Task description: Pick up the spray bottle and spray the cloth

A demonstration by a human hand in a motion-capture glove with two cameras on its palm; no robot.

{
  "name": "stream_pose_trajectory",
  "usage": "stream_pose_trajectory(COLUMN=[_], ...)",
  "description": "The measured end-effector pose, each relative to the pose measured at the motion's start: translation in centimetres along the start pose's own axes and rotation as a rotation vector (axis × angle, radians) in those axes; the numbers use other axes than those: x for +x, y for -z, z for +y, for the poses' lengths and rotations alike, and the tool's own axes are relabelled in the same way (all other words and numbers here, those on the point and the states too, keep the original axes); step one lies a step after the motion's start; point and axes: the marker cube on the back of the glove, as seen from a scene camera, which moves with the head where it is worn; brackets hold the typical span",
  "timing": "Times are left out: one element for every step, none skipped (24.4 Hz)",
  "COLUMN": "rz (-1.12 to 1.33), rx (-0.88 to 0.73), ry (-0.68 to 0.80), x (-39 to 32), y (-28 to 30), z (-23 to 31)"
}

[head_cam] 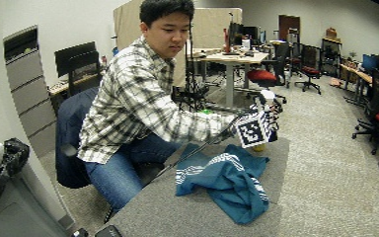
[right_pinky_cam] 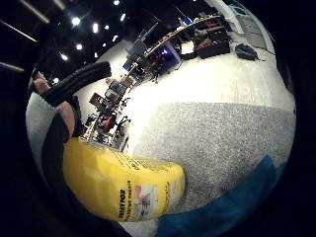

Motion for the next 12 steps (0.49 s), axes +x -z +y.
stream_pose_trajectory(rz=[0.004, 0.010, 0.015, 0.020, 0.024, 0.026, 0.026, 0.024, 0.022, 0.021, 0.022, 0.024], rx=[-0.006, -0.017, -0.030, -0.045, -0.057, -0.065, -0.070, -0.073, -0.076, -0.080, -0.084, -0.087], ry=[0.005, 0.010, 0.015, 0.018, 0.020, 0.021, 0.020, 0.018, 0.014, 0.009, 0.004, -0.002], x=[0.04, 0.06, 0.06, 0.05, 0.02, 0.00, -0.03, -0.07, -0.11, -0.15, -0.15, -0.14], y=[-0.08, -0.19, -0.33, -0.46, -0.56, -0.62, -0.64, -0.63, -0.60, -0.57, -0.55, -0.53], z=[-0.03, 0.00, 0.09, 0.22, 0.34, 0.41, 0.43, 0.42, 0.40, 0.38, 0.36, 0.34])
